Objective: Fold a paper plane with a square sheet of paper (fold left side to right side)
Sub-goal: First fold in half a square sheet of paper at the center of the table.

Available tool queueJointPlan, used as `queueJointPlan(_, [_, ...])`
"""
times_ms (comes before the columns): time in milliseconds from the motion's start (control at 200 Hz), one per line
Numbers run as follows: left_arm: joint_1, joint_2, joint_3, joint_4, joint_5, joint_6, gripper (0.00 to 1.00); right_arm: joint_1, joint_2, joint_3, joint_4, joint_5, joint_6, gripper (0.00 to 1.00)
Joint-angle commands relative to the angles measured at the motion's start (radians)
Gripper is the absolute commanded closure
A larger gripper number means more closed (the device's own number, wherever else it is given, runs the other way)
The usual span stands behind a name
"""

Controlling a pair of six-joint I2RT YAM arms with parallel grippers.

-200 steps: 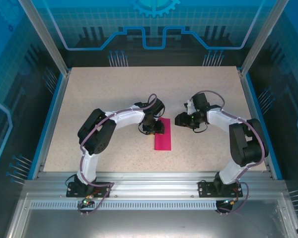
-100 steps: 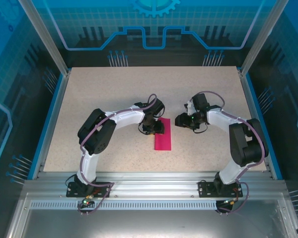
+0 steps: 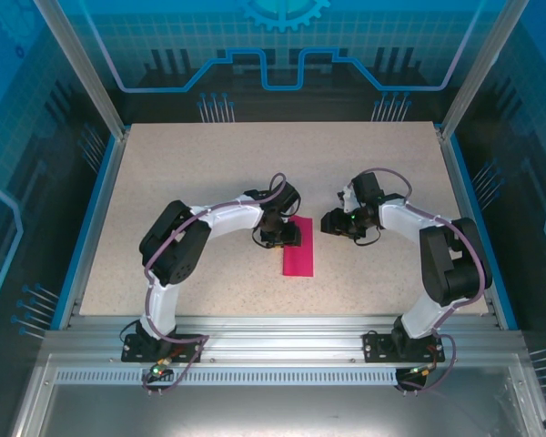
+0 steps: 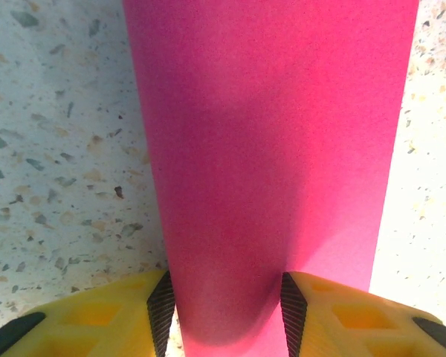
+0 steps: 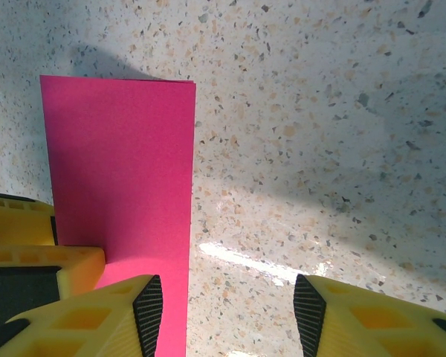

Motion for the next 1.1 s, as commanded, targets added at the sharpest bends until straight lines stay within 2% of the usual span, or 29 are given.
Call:
queueJointPlan(0, [0.008,-0.031,-0.027,-0.037,-0.017,-0.002,0.53,0.006,-0.013,-0.011,-0.024,-0.010,-0.012,0.47])
queueJointPlan(420, [0.016,-0.049,-0.028,-0.037,-0.022,-0.005,0.54,0.008,-0.009,-0.013,-0.024,-0.010,-0.016,0.47])
queueJointPlan(1095, [0.005,-0.022,-0.019,-0.017,0.032,0.035,0.53,0.007,-0.004,-0.011,-0.025,-0.011,-0.016,0.46])
